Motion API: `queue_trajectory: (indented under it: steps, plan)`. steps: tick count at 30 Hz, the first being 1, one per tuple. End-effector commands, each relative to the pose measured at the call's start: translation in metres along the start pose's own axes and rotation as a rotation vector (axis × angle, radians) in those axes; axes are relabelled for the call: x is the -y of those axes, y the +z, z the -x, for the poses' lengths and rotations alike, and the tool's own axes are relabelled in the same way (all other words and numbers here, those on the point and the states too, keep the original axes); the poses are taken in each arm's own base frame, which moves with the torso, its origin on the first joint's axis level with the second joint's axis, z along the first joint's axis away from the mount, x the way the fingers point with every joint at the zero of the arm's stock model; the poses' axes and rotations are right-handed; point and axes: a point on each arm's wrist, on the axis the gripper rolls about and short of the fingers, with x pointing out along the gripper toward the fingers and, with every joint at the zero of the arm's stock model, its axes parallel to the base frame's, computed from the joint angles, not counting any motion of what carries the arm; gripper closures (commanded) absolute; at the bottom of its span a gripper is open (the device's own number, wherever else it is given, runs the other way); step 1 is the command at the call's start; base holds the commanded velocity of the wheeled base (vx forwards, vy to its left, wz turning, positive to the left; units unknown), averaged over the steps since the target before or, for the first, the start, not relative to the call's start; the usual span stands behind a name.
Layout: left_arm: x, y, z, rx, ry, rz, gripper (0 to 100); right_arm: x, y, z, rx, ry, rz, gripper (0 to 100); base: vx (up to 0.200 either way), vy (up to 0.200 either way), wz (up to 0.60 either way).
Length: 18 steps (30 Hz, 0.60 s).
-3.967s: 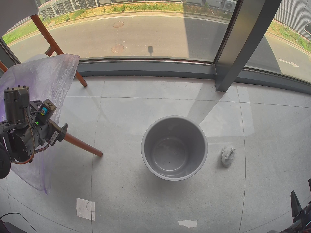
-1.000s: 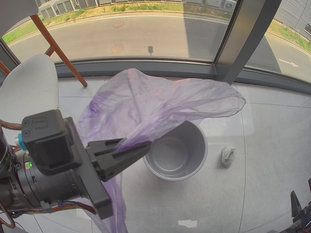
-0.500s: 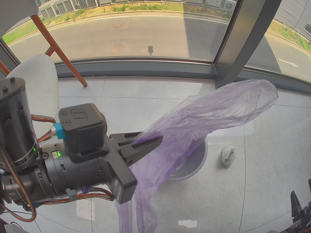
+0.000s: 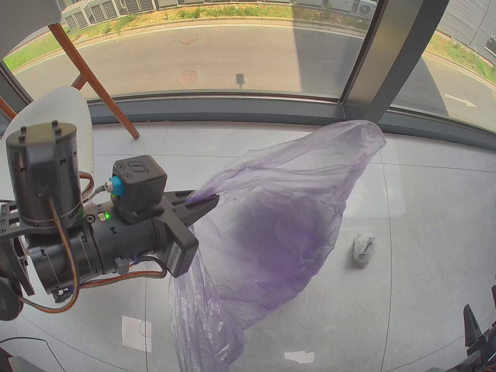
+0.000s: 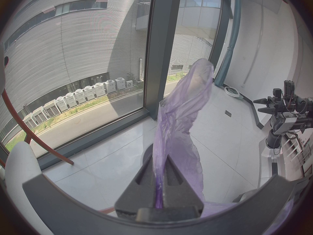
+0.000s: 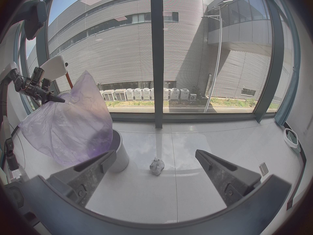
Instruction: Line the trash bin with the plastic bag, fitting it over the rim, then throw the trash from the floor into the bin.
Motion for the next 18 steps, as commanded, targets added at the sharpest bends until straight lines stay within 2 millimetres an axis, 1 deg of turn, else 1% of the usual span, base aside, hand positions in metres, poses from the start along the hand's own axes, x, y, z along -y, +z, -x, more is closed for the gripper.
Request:
queue_trajectory:
  steps: [1, 5, 9, 13, 18]
  plan:
    - [-0.003, 0.004, -0.008, 0.002, 0.013, 0.004, 100, 0.0, -0.005, 0.0, -0.001, 0.001, 0.0, 0, 0.0, 0.0, 0.0]
    - [-0.006, 0.016, -0.018, 0.032, 0.019, 0.005, 100, 0.0, -0.005, 0.0, -0.001, 0.001, 0.0, 0, 0.0, 0.0, 0.0]
    - [-0.007, 0.024, -0.027, 0.048, 0.023, 0.006, 100, 0.0, -0.005, 0.0, -0.001, 0.001, 0.0, 0, 0.0, 0.0, 0.0]
    - [-0.007, 0.026, -0.033, 0.048, 0.023, 0.008, 100, 0.0, -0.005, 0.0, -0.001, 0.001, 0.0, 0, 0.0, 0.0, 0.0]
    - [-0.004, 0.02, -0.039, 0.024, 0.014, 0.006, 100, 0.0, -0.005, 0.0, -0.001, 0.001, 0.0, 0, 0.0, 0.0, 0.0]
